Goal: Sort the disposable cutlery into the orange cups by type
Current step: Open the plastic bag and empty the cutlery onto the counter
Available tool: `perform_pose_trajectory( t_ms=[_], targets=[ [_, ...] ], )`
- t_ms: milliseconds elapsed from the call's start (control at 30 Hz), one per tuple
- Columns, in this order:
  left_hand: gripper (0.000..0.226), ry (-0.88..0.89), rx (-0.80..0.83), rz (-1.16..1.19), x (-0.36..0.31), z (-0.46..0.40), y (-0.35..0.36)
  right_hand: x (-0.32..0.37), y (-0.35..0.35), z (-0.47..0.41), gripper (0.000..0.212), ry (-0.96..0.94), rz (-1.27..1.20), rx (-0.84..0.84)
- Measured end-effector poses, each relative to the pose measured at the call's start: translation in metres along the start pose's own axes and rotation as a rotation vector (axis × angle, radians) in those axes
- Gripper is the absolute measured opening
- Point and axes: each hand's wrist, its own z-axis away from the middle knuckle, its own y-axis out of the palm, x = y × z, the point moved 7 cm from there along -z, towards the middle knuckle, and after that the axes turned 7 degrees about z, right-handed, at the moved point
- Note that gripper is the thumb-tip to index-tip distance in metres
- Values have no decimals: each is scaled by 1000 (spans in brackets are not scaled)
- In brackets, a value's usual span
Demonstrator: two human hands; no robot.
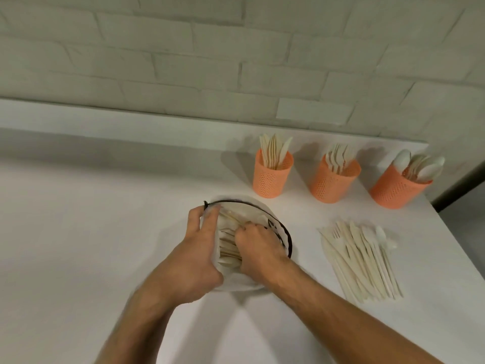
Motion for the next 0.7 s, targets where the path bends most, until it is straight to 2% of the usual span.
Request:
perform_pose_trajectory(
  t_ms=[233,333,433,567,700],
  targets=[
    [105,-8,-21,-1,1,0,1,-10,1,1,36,0,-115,-47],
    [105,-11,-27,13,2,0,-1,-16,1,1,30,-9,-241,-33],
    [106,-8,-38,27,3,1,-4,-24,-1,3,34,-19,-445,0],
    [107,10,-62,26,4,-1,-6,-28,-1,3,34,-80,-527,72],
    [101,-7,-84,20,8,-1,-11,-32,-3,11,17,-182,-632,130]
  ],
)
